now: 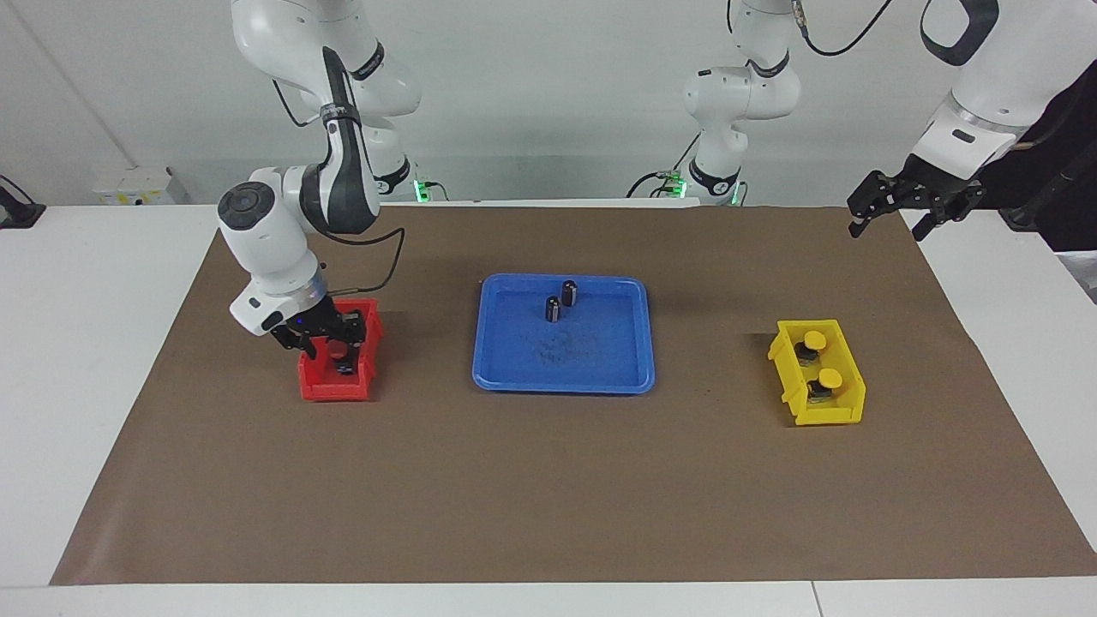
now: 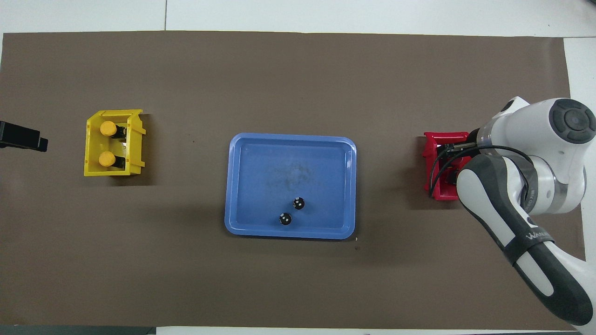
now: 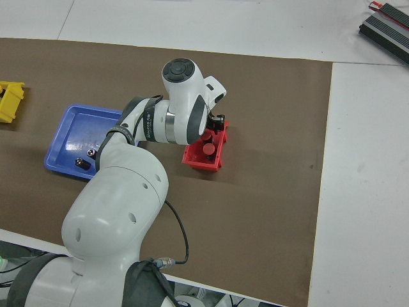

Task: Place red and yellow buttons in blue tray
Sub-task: 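Reach the right gripper into the red bin and grasp a red button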

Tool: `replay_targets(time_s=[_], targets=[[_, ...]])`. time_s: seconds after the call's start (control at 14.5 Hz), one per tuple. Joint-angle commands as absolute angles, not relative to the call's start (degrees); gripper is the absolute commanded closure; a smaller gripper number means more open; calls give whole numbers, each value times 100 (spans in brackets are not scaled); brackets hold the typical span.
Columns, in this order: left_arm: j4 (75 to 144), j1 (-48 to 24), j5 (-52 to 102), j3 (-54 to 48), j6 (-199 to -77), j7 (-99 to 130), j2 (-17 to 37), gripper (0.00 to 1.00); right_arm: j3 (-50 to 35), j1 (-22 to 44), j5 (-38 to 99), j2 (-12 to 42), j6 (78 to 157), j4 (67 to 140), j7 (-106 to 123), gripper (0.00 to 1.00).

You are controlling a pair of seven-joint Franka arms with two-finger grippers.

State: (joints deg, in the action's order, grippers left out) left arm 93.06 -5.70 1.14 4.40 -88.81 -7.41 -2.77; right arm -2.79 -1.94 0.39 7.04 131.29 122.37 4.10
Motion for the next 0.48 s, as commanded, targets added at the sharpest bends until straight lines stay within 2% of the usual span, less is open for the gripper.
replay_targets(time_s=[0.0, 0.14, 0.34, 0.41], targets=[[9413, -536, 70, 439, -8701, -782, -387, 0, -316, -272, 132, 510, 13271, 12489, 615, 34], [9413, -545, 70, 439, -8754, -773, -387, 0, -316, -272, 132, 501, 13280, 12524, 685, 44], [9413, -545, 70, 439, -8780, -765, -387, 0, -316, -272, 132, 501, 13263, 12524, 686, 74], [9413, -562, 70, 439, -8780, -756, -387, 0, -308, -272, 123, 510, 13184, 12464, 686, 77]])
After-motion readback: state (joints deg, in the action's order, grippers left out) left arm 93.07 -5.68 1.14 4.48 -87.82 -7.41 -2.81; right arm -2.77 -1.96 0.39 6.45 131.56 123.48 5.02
